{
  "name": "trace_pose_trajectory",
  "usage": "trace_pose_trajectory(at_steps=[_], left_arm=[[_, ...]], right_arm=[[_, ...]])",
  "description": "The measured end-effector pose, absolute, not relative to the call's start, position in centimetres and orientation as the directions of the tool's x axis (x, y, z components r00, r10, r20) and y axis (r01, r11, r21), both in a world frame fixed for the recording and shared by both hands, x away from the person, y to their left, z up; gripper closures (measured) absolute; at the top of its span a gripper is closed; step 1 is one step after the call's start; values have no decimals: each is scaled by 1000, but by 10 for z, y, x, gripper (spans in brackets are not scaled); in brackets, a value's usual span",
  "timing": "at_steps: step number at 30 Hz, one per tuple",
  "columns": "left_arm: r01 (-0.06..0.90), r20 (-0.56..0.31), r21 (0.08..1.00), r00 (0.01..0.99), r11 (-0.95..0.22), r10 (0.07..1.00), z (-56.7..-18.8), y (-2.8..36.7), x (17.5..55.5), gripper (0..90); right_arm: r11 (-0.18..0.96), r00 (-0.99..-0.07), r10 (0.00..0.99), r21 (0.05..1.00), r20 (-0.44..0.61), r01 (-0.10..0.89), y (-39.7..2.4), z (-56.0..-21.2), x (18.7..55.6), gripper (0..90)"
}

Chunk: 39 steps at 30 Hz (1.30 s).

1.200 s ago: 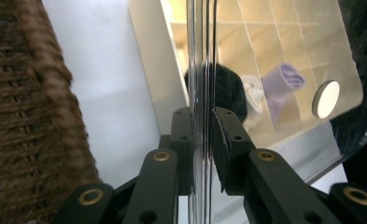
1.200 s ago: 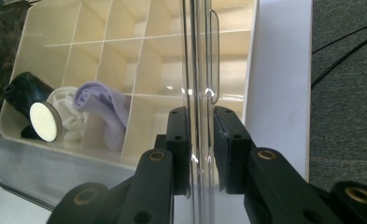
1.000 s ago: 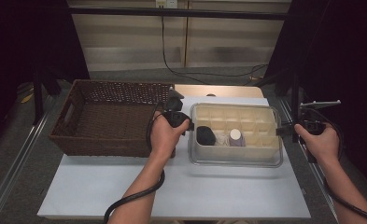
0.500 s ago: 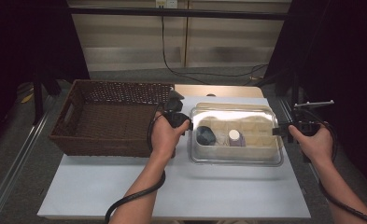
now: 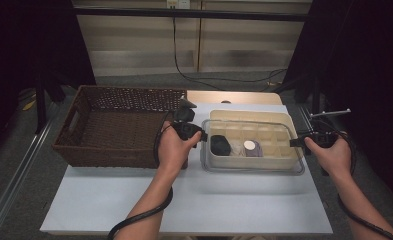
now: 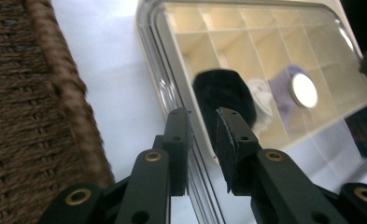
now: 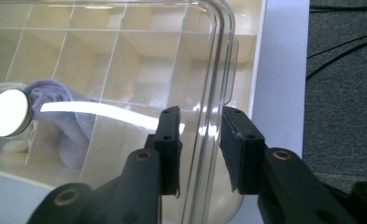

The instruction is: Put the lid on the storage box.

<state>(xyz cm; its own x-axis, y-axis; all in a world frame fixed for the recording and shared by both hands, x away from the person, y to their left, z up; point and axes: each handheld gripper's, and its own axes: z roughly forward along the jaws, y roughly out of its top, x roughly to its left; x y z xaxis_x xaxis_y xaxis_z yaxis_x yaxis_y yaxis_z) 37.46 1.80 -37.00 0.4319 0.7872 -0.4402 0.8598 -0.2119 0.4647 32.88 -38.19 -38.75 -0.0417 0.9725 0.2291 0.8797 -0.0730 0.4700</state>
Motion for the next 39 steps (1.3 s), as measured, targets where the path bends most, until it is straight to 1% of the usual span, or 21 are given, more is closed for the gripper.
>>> trace_pose_trajectory(at_steps=[3,4,9,13,20,23,32,39], left_arm=[[857,-442,467,441,-219,781,-369,20,370,740],[853,-436,464,456,-241,776,-369,22,365,747],[849,-433,466,464,-249,773,-369,23,354,771],[854,-432,441,473,-277,768,-372,30,344,777],[853,-433,420,488,-309,758,-377,40,329,800],[849,-435,412,502,-330,748,-381,41,319,821],[852,-425,377,507,-362,750,-391,40,313,900],[853,-429,341,516,-396,742,-397,36,311,900]], right_arm=[[-80,-34,973,472,228,878,-382,-386,329,714],[-73,-37,975,474,219,878,-382,-386,329,719],[-62,-34,981,471,192,880,-379,-386,328,743],[-53,-34,984,476,172,878,-378,-386,327,756],[-55,-29,986,475,167,878,-376,-383,327,756],[-49,-32,986,477,161,878,-375,-383,327,755],[-59,-30,984,478,176,876,-377,-384,326,752],[-55,-33,984,477,173,877,-377,-383,325,749]])
